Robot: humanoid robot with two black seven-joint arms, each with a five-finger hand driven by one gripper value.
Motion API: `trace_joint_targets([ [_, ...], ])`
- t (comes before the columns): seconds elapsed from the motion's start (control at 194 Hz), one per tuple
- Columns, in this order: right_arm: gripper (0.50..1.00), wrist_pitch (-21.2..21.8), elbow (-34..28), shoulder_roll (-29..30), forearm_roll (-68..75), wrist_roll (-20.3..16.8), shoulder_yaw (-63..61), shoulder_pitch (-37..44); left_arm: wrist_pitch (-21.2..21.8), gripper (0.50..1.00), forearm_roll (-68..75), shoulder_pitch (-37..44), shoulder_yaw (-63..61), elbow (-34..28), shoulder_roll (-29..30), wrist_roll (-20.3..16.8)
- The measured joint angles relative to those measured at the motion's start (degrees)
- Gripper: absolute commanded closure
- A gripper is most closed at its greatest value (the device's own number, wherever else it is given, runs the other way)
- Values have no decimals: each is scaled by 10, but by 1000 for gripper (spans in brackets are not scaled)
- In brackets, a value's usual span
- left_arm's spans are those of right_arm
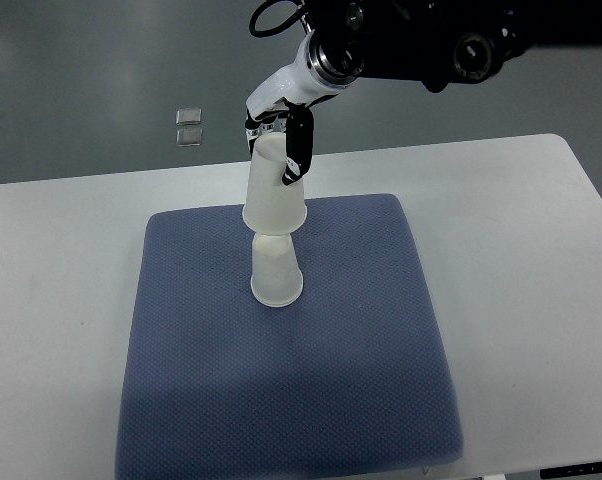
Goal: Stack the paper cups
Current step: 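Lower the held cup down onto the cup on the mat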
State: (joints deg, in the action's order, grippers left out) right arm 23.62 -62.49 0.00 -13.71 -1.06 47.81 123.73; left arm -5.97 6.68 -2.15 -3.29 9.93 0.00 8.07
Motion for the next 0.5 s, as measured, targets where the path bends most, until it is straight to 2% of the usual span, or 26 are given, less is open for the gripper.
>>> trace_joint_targets([
  [0.499,824,-30,-6,0,9,0,-1,-33,0,500,0,0,-1,1,0,0],
])
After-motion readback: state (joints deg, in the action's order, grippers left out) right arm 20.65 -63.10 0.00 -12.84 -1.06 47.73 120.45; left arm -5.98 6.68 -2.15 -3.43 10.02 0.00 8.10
